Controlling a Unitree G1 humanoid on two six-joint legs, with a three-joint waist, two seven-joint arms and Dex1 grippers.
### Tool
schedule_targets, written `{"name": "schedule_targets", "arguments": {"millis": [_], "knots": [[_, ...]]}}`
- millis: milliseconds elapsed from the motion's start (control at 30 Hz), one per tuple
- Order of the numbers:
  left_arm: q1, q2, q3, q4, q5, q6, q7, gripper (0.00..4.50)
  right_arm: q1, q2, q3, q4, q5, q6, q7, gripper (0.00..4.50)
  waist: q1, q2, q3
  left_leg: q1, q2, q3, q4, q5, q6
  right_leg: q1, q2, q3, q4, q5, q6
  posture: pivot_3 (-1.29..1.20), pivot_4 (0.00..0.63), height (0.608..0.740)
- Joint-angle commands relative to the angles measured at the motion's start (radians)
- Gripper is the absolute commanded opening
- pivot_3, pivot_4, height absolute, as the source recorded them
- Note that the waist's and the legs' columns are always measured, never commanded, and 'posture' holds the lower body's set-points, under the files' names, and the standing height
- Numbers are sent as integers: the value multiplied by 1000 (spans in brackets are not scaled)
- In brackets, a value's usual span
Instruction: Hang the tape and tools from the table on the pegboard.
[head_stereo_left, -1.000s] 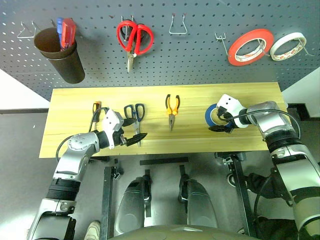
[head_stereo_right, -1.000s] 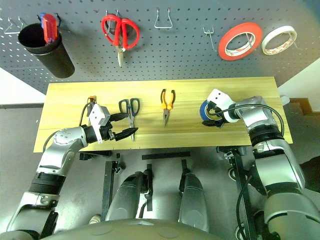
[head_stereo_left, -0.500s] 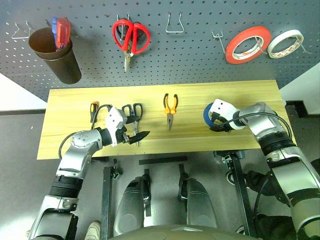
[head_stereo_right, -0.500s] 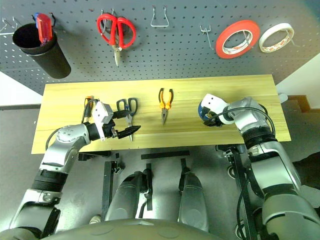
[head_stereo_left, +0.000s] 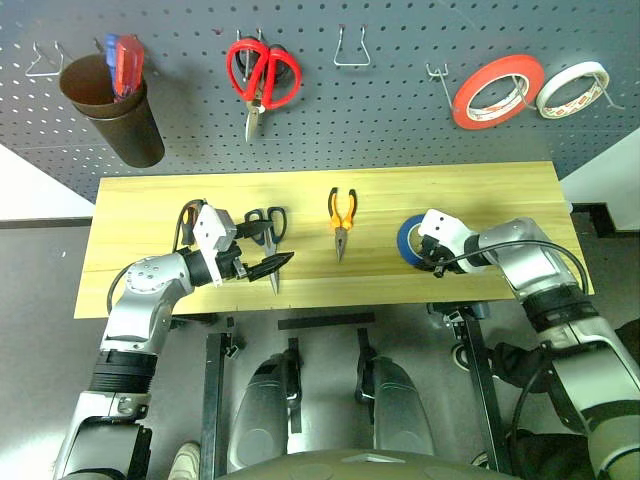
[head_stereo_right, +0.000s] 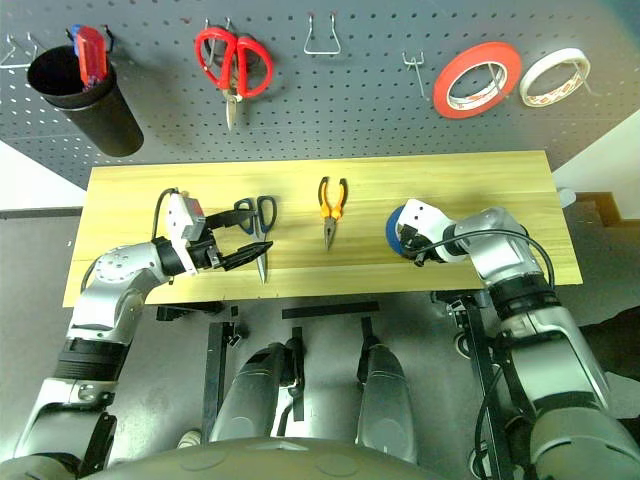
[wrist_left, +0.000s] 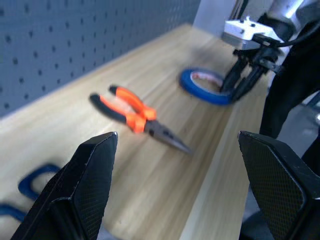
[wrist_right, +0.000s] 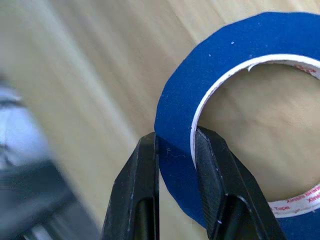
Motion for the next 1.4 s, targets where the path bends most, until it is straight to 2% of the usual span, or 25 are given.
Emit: {"name": "schedule_targets", "arguments": {"millis": [33,233,367,533,667,833,1033,1167,1267,1400], "knots": [[-8,23,51,-7,-54,-23,-49,4036,36,-41,-129,-212,123,84,18,648,-1,0,-8,0,0,0,0,0,0,0,0,0,0,0,0,-30,215,740],[-52,34,89,44,-97,-40,-112,4036,124,-107,-275,-465,300,167,43,648,0,-6,-57,-1,0,0,-1,0,0,0,1,-1,-2,0,0,-78,167,740],[-95,22,108,82,-124,-46,-138,4036,90,-130,-369,-572,432,249,24,648,-8,-7,-84,0,-1,0,0,0,0,2,1,-1,-3,1,1,-104,146,740],[-139,13,115,121,-137,-57,-175,4036,20,-139,-402,-663,518,297,-39,648,-30,-10,-116,0,-1,-1,0,0,0,2,1,-1,-3,1,1,-123,121,740],[-184,-2,123,153,-135,-73,-157,4036,-16,-119,-357,-636,490,235,-109,648,-36,-12,-143,1,0,-1,0,0,0,3,2,-1,-3,1,1,-126,107,740],[-205,6,124,100,-169,-2,-136,4036,-38,-76,-272,-519,432,137,-175,648,-48,-15,-165,2,-1,-1,0,0,0,4,1,-1,-3,1,1,-113,99,740],[-217,15,145,36,-212,62,-106,4036,-84,17,-200,-353,395,25,-209,648,-61,-14,-170,2,-1,-1,1,0,0,4,2,-1,-2,1,1,-96,95,740],[-212,24,136,23,-190,54,-95,4036,-157,106,-133,-117,310,-124,-250,648,-71,-14,-174,3,0,-1,0,0,0,4,2,0,-1,1,1,-79,98,740],[-206,24,136,8,-186,57,-84,4036,-233,156,-118,86,246,-214,-309,648,-80,-14,-175,3,-1,-1,1,0,0,5,1,0,-1,1,1,-63,100,740],[-199,25,137,-9,-185,62,-66,4036,-305,204,-104,289,203,-334,-313,648,-82,-14,-175,3,-1,-1,0,0,0,5,1,0,0,1,1,-47,99,740]]}}
